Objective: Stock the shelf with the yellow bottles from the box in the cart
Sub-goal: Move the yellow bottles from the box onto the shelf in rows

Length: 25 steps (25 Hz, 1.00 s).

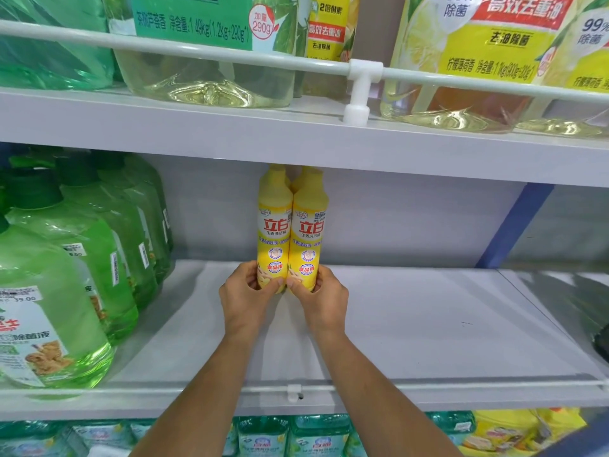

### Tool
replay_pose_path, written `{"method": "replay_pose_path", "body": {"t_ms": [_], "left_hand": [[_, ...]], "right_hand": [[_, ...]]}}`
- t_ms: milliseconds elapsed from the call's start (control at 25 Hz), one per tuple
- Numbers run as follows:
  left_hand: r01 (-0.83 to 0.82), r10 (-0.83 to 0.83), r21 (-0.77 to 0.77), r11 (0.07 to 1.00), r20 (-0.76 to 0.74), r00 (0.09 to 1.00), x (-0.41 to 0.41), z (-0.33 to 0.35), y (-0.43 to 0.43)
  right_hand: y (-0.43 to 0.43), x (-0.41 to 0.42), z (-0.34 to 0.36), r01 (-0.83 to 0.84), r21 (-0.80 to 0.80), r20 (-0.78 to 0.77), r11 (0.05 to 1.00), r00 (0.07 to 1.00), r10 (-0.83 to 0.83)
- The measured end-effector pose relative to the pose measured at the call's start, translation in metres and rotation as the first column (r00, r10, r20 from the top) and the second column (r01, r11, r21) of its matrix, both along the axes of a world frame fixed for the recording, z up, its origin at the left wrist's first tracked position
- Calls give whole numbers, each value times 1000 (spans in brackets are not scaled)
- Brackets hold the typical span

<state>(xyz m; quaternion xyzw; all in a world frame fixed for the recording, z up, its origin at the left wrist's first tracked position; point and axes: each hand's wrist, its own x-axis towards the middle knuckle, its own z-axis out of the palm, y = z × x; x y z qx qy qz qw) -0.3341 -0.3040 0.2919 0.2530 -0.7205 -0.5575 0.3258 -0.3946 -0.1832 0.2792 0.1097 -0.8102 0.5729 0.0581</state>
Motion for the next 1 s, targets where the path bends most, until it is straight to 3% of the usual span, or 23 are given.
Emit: {"method": "replay_pose_path", "body": {"t_ms": [600, 720, 800, 880, 1000], "left_hand": [[28, -25, -65, 997, 48, 999, 0, 1, 0], [90, -81, -78, 993, 115, 990, 7, 8, -7], [121, -74, -171, 978, 258, 963, 17, 15, -15], [296, -64, -378, 878, 518, 853, 33, 28, -20], [647, -34, -489, 585, 783, 621, 66, 56, -14]], "right_hand": [[0, 3, 9, -7, 111, -24, 994, 1000, 9], [7, 6, 20, -48, 175, 17, 983, 999, 46], [19, 14, 33, -73, 305, 14, 949, 997, 73], [36, 27, 49, -85, 454, -3, 887, 995, 97], [60, 52, 74, -105, 648, -80, 755, 976, 204]]}}
